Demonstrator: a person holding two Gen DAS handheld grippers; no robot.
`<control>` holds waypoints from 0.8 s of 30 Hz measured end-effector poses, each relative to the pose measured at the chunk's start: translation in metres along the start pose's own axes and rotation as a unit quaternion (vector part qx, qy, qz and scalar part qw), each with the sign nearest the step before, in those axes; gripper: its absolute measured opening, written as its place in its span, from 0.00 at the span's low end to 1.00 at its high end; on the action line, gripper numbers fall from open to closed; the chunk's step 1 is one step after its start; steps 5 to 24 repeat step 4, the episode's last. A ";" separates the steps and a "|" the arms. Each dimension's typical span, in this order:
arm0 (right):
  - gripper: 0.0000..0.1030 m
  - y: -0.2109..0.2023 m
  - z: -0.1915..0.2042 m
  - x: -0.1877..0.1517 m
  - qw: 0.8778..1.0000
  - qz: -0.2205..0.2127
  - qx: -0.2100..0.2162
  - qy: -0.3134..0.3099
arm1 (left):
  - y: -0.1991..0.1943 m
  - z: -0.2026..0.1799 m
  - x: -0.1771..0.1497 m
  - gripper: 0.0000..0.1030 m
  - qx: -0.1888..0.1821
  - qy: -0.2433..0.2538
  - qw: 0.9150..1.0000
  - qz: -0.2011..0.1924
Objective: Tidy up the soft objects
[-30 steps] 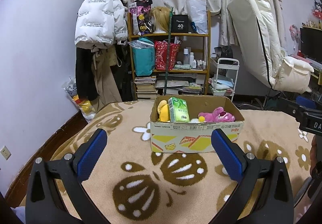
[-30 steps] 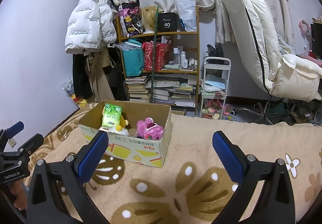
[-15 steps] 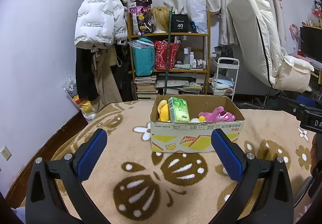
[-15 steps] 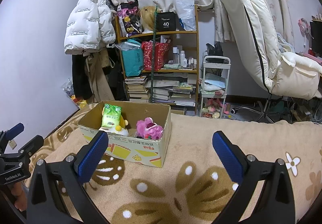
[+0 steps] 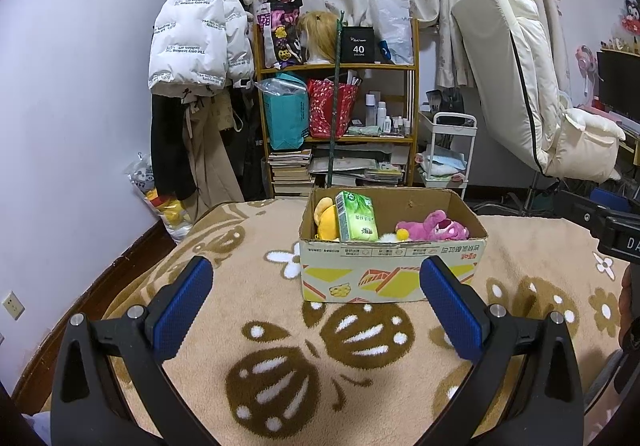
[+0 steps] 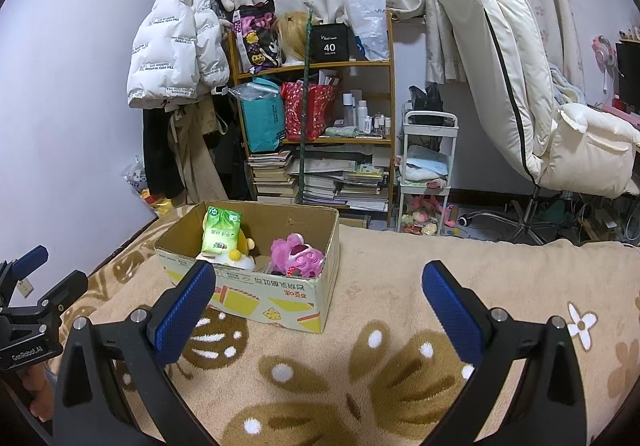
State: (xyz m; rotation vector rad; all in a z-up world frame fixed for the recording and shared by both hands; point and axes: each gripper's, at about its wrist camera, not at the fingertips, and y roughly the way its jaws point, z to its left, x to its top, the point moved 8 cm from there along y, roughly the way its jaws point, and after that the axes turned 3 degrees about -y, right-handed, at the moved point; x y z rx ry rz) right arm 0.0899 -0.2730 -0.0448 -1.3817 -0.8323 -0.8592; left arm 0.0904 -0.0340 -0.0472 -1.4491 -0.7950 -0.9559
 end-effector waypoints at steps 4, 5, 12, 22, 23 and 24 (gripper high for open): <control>1.00 0.000 0.000 0.000 1.000 0.001 0.000 0.000 | -0.001 0.001 0.000 0.99 0.006 0.000 1.000 -0.005; 1.00 0.000 0.000 0.000 1.000 0.001 0.000 0.000 | -0.001 0.001 0.000 0.99 0.006 0.000 1.000 -0.005; 1.00 0.000 0.000 0.000 1.000 0.001 0.000 0.000 | -0.001 0.001 0.000 0.99 0.006 0.000 1.000 -0.005; 1.00 0.000 0.000 0.000 1.000 0.001 0.000 0.000 | -0.001 0.001 0.000 0.99 0.006 0.000 1.000 -0.005; 1.00 0.000 0.000 0.000 1.000 0.001 0.000 0.000 | -0.001 0.001 0.000 0.99 0.006 0.000 1.000 -0.005; 1.00 0.000 0.000 0.000 1.000 0.001 0.000 0.000 | -0.001 0.001 0.000 0.99 0.006 0.000 1.000 -0.005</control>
